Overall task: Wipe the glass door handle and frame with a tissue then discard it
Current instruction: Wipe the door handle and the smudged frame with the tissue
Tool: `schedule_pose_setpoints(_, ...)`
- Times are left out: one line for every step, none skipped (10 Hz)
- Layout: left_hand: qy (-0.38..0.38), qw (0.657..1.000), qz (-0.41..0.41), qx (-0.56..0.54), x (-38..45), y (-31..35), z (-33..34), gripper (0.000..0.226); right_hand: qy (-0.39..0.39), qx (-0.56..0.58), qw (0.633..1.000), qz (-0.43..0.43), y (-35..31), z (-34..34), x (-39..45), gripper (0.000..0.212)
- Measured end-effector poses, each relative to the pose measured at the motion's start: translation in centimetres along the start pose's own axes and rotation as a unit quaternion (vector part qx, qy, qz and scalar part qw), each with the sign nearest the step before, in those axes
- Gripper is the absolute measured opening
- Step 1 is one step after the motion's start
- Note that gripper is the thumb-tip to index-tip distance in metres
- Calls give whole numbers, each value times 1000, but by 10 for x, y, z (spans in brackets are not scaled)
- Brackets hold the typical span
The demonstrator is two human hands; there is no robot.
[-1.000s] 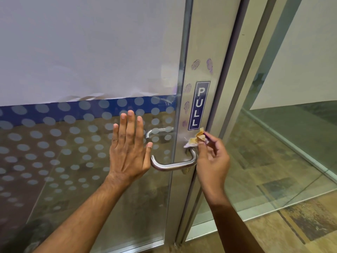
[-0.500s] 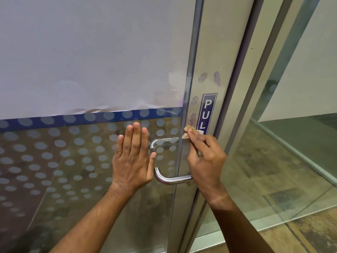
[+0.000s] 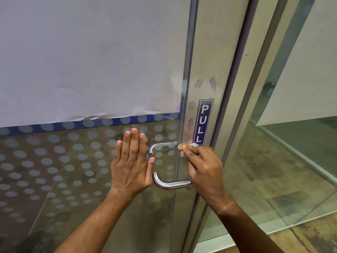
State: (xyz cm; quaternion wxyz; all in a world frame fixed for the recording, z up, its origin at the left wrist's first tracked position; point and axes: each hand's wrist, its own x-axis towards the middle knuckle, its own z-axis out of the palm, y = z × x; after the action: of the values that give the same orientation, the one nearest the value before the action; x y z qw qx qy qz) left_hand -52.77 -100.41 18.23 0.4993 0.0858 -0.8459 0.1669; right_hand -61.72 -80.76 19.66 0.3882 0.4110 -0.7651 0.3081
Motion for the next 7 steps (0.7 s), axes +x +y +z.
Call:
schedule_pose_setpoints(-3, 1000, 0, 2, 0, 0, 1, 87, 35, 12, 999, 33, -2, 0, 7, 35)
schedule_pose_setpoints(-4, 1000, 0, 0, 1, 0, 1, 86, 69, 18, 996, 48, -5, 1, 14, 31)
schedule_pose_setpoints(-2, 1000, -1, 1, 0, 0, 2, 86, 75, 12, 996, 54, -8, 2, 14, 30)
schedule_pose_setpoints(-5, 1000, -3, 2, -1, 0, 3, 86, 31, 2, 998, 60, -10, 0, 8, 34)
schedule_pose_setpoints(-14, 1000, -6, 1, 0, 0, 1, 86, -21, 19, 996, 81, -8, -9, 5, 30)
schedule_pose_setpoints(-16, 1000, -5, 0, 0, 1, -1, 87, -30, 78, 989, 122, -6, -23, 6, 26)
schedule_pose_setpoints(-15, 1000, -4, -1, 2, 1, -2, 87, 11, 105, 983, 153, -6, -35, 10, 22)
